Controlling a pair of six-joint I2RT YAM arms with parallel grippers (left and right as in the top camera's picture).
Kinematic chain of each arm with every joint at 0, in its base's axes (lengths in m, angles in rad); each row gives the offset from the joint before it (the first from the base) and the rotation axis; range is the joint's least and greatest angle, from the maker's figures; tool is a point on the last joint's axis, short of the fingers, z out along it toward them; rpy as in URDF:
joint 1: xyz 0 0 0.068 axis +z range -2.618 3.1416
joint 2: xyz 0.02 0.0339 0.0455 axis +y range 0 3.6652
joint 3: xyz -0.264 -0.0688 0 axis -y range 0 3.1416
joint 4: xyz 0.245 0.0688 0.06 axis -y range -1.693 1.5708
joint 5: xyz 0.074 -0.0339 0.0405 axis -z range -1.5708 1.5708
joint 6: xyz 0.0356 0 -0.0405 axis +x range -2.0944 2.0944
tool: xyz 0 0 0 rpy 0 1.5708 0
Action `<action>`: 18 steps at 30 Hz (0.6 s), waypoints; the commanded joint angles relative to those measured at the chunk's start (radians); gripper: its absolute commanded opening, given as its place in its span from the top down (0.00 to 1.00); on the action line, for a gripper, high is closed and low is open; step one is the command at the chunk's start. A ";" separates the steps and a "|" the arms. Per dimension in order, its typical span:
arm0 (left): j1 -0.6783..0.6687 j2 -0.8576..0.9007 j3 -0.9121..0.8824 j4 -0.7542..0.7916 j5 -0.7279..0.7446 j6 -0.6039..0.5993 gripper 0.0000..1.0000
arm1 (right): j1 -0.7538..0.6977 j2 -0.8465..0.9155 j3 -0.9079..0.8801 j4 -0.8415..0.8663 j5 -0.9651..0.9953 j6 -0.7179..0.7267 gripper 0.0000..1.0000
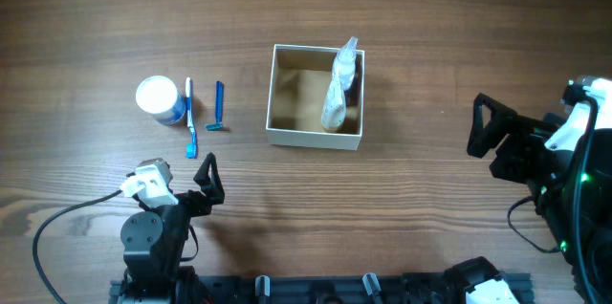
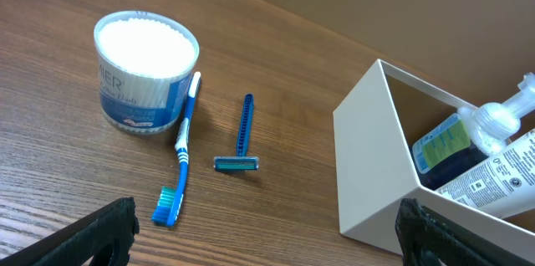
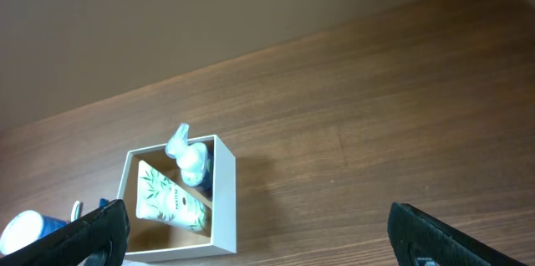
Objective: Pack container
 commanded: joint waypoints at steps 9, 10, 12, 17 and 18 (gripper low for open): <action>0.007 0.396 0.481 -0.137 -0.010 0.002 0.01 | -0.005 0.004 0.007 -0.001 0.021 0.011 0.00; 0.007 0.515 0.577 -0.181 -0.042 0.002 0.00 | -0.005 0.004 0.007 -0.001 0.021 0.011 0.00; 0.008 0.755 0.774 -0.253 -0.110 0.042 0.00 | -0.005 0.004 0.007 -0.001 0.021 0.011 0.00; 0.061 1.214 1.048 -0.327 -0.204 0.045 0.00 | -0.005 0.004 0.007 -0.001 0.021 0.011 0.00; 0.067 1.274 1.051 -0.301 -0.203 0.043 0.00 | -0.005 0.004 0.007 -0.001 0.021 0.011 0.00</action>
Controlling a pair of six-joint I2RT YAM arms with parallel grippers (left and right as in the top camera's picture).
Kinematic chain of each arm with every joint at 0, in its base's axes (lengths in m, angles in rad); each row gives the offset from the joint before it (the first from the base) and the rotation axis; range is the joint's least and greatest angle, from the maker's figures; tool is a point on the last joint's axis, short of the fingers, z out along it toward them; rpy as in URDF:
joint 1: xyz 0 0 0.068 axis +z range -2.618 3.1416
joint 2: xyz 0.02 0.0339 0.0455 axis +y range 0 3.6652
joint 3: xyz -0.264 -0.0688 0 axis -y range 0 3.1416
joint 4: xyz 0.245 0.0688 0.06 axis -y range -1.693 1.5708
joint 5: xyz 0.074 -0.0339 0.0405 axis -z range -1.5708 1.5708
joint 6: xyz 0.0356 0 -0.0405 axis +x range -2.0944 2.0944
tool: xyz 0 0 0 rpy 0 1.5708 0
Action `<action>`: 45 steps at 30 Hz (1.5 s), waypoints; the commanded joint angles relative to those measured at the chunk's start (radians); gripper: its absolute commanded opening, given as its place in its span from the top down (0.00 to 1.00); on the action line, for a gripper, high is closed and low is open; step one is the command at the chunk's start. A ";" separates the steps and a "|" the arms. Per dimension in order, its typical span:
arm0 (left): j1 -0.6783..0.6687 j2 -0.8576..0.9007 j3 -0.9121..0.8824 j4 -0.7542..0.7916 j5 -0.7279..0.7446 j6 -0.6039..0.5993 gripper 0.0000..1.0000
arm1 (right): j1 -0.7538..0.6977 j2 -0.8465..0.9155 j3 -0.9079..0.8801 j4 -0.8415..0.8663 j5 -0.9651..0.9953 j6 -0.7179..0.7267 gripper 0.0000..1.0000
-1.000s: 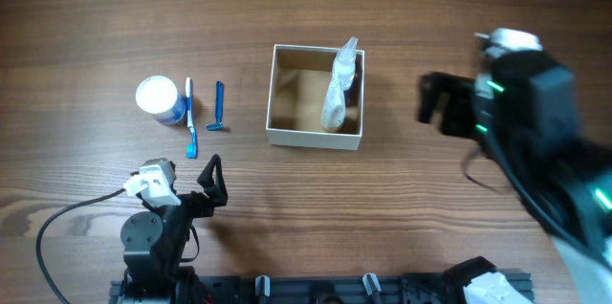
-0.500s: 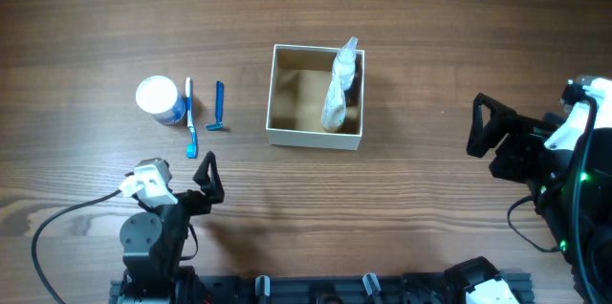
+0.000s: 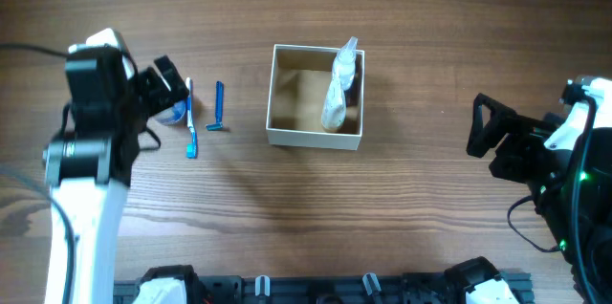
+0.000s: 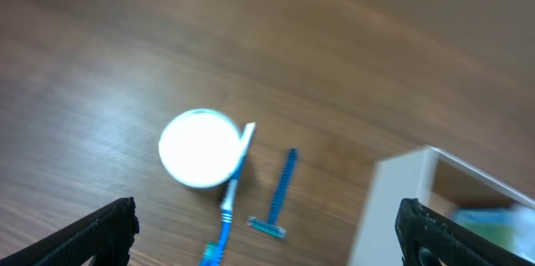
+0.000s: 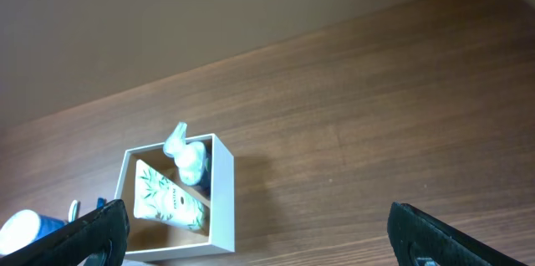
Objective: Pack container
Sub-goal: 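Reach the left gripper to the cotton-swab tub and grasp it, then carry the cotton-swab tub right and lower it into the box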
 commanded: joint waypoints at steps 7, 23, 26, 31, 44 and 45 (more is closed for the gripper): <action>0.082 0.380 0.030 0.032 -0.048 0.016 0.00 | -0.005 0.001 0.006 0.002 0.018 0.011 0.00; 0.101 0.615 0.031 0.124 0.028 0.084 0.09 | -0.005 0.002 0.006 0.002 0.018 0.011 0.00; 0.101 0.610 0.031 0.124 0.027 0.095 0.22 | -0.005 0.002 0.006 0.002 0.018 0.011 0.00; 0.099 0.510 0.034 0.115 0.029 0.095 0.25 | -0.005 0.002 0.006 0.002 0.018 0.011 0.00; -0.524 0.158 0.033 0.203 0.007 0.099 0.27 | -0.005 0.002 0.006 0.002 0.018 0.011 0.00; -0.578 0.192 0.033 0.225 -0.060 0.099 0.27 | -0.005 0.002 0.006 0.003 0.018 0.011 0.01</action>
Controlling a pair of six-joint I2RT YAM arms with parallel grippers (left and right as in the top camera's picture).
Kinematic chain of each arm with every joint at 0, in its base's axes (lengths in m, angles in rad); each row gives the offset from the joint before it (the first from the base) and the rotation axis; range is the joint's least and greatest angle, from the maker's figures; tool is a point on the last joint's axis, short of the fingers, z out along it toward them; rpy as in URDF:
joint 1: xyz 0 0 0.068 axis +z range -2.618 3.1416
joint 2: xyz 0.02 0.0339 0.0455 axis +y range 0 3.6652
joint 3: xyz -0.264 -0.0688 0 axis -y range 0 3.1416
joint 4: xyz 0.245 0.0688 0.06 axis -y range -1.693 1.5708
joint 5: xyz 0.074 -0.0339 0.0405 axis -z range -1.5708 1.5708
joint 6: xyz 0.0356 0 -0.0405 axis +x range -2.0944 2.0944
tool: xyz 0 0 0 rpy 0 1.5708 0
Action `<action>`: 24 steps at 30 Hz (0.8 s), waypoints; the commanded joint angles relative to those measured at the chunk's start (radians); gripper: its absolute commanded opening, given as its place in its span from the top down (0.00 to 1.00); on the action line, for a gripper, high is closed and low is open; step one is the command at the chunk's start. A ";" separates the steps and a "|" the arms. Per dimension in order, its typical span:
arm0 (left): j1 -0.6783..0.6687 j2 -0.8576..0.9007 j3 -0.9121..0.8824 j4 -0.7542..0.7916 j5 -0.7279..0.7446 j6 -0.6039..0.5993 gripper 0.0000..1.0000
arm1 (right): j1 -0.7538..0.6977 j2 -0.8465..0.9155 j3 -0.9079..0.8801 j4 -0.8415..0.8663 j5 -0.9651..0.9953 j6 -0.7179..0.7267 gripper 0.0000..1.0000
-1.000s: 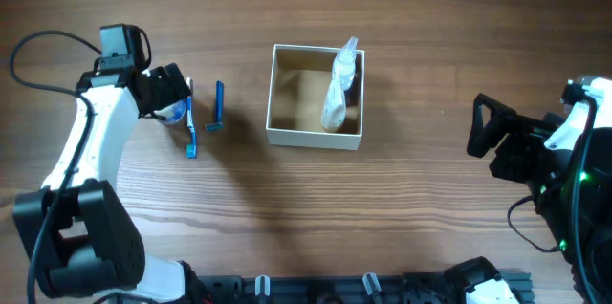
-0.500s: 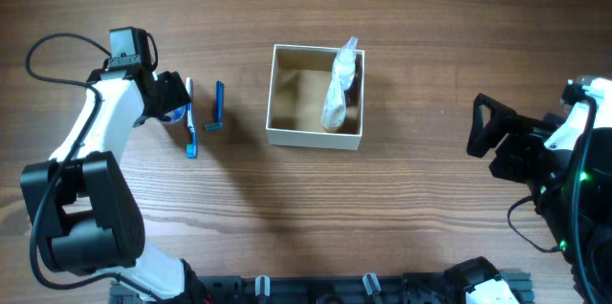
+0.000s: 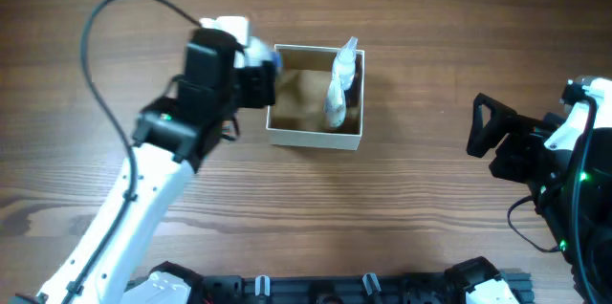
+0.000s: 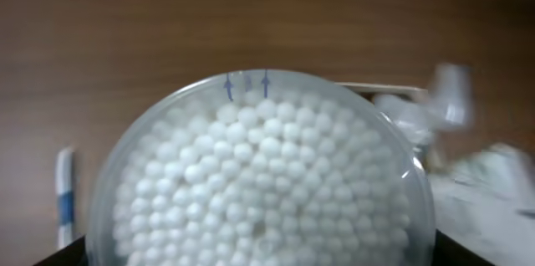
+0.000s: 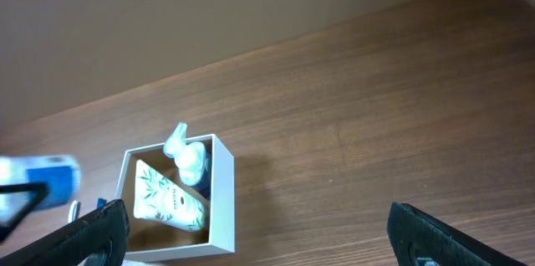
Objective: Pack container
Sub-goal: 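Carry the cotton-swab tub right and lower it into the box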
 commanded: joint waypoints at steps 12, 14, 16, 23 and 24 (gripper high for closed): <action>-0.188 0.389 0.018 0.255 -0.056 0.002 0.17 | -0.005 0.002 0.006 0.003 0.018 0.011 0.00; -0.188 0.388 0.018 0.253 -0.056 0.002 0.09 | -0.005 0.002 0.006 0.003 0.018 0.011 0.00; -0.182 0.369 0.018 0.246 -0.056 0.001 0.02 | -0.005 0.002 0.006 0.003 0.018 0.011 0.00; -0.055 0.155 0.018 0.073 -0.057 0.001 0.03 | -0.005 0.002 0.006 0.003 0.018 0.011 0.00; -0.006 0.123 0.018 0.028 -0.057 0.000 0.03 | -0.005 0.002 0.006 0.003 0.018 0.011 0.00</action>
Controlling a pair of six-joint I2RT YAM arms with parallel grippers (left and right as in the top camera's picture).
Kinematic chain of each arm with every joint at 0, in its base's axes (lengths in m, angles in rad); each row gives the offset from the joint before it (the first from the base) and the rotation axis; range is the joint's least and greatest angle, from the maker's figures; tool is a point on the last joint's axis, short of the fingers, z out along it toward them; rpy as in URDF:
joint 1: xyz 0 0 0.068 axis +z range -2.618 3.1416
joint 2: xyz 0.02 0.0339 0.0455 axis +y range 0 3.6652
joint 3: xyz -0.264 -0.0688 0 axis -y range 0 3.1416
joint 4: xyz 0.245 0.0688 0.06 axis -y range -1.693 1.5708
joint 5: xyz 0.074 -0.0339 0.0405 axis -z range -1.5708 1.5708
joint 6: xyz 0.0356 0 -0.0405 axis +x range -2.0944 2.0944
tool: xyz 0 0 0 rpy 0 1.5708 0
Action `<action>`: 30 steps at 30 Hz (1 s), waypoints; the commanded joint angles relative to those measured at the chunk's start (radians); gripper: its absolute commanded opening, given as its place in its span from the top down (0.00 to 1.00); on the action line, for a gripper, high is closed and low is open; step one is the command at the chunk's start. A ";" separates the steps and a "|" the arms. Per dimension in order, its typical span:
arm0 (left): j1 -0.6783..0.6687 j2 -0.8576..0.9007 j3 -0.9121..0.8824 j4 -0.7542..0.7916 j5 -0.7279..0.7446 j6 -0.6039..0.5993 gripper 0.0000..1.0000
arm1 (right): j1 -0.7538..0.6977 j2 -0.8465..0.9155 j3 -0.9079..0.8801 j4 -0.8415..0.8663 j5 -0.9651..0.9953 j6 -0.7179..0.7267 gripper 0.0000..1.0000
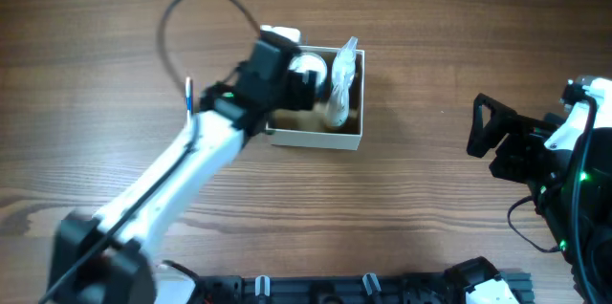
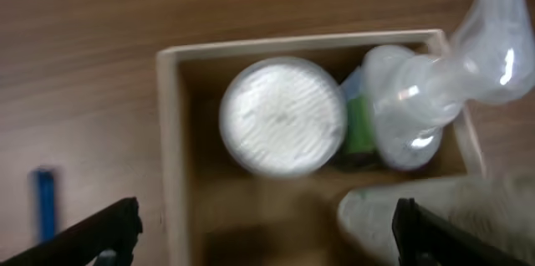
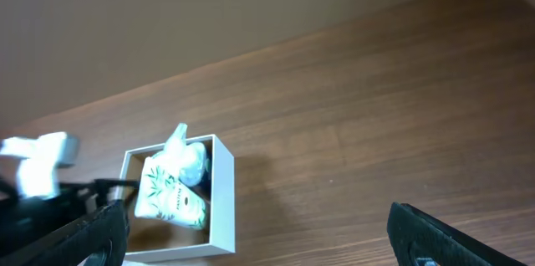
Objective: Pack container
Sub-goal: 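Carry the cotton-swab tub right and lower it into the box, then release the tub and move the left gripper to the toothbrush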
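The white box stands mid-table. A round tub of cotton swabs stands inside it at the back left, also seen from overhead. A clear pump bottle and a white tube fill the box's right side. My left gripper hangs open above the box with nothing between its fingers, and the overhead view shows it over the box's left half. My right gripper stays open at the far right, away from the box.
A blue toothbrush lies on the table left of the box, partly under my left arm. A blue handle shows left of the box; whether it is the razor or the toothbrush I cannot tell. The razor is hidden from overhead.
The tub was in my left gripper at the box's left edge. Now it stands inside the box, let go, and the gripper is open over the box. The right arm has not moved.
The tub stood on the table beside the toothbrush and razor while my left arm sat at the front left. Then the left gripper was open above the tub. Then it held the tub at the box's left edge. Now the tub is in the box.
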 commanded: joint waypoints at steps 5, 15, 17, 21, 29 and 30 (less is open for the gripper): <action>0.440 -0.073 0.013 -0.319 0.052 -0.035 0.09 | -0.005 0.002 0.006 0.003 0.018 0.011 0.00; 0.584 0.329 0.013 -0.248 0.105 0.056 0.39 | -0.005 0.002 0.006 0.003 0.018 0.011 0.00; 0.587 0.368 0.013 -0.225 0.106 0.059 0.49 | -0.005 0.002 0.006 0.003 0.018 0.011 0.00; 0.587 0.395 0.013 -0.226 0.106 0.060 0.75 | -0.005 0.002 0.006 0.003 0.018 0.011 0.00; 0.579 0.245 0.114 -0.401 0.103 0.059 0.96 | -0.005 0.002 0.006 0.003 0.018 0.011 0.00; 0.568 0.206 0.148 -0.447 0.111 0.058 0.96 | -0.005 0.002 0.006 0.003 0.018 0.011 0.00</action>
